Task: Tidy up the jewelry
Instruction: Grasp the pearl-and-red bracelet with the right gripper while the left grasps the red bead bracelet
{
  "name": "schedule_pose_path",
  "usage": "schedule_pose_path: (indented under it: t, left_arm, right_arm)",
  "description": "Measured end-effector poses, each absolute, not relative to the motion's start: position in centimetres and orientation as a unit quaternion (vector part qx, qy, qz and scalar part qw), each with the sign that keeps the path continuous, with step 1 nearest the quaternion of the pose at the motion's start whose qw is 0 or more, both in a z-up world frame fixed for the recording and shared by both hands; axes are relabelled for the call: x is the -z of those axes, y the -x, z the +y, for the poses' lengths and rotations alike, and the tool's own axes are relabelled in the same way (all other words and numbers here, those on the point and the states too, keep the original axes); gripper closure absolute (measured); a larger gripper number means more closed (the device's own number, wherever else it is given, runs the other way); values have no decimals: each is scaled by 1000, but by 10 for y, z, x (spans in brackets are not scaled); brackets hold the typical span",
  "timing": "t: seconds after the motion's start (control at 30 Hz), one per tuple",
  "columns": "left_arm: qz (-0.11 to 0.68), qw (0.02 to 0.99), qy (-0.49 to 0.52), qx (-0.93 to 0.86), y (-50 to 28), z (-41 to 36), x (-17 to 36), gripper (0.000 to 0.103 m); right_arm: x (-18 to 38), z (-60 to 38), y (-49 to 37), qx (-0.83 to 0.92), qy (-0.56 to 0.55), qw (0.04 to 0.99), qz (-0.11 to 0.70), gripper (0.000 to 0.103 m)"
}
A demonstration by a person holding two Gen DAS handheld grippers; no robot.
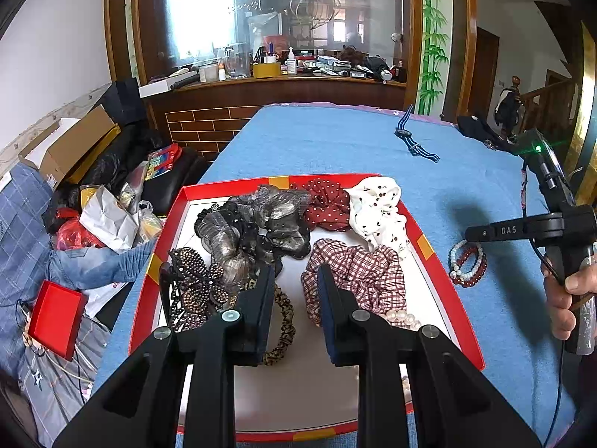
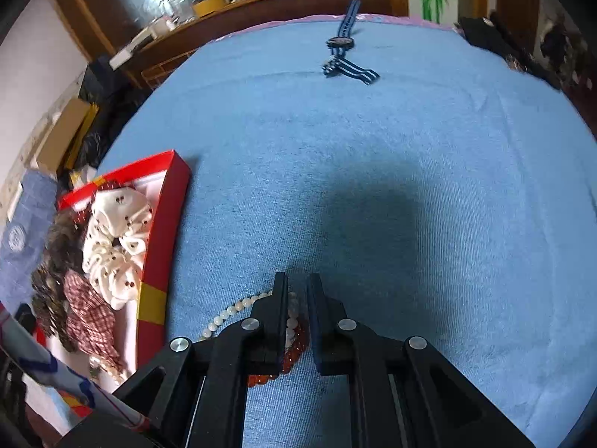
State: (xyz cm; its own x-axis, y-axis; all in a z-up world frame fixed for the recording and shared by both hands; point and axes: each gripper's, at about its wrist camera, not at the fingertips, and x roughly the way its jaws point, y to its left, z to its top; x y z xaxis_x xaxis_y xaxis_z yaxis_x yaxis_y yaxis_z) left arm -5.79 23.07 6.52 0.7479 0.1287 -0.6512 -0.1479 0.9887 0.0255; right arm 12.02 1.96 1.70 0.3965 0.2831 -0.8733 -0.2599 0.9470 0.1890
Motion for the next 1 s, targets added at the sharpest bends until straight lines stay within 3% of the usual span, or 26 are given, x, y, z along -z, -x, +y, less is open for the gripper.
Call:
schedule_pose_path:
  t: [0.33, 0.47, 0.67, 1.0]
  left_arm:
    - [356, 933, 7, -53, 50, 210, -70, 80]
    - [365, 930, 5, -24, 44, 193, -74, 78]
    - [403, 913, 18, 69, 19, 150, -75, 73]
    - [506, 842, -31, 187, -46, 50, -38, 74]
  right_arm:
    - [-14, 18, -114, -181, 8, 834, 520, 94]
    - [-16, -8, -120, -153, -40, 847, 507, 97]
    - [-53, -79, -115, -126, -165, 884, 420, 97]
    - [-59, -110, -114, -108, -199, 888, 401, 97]
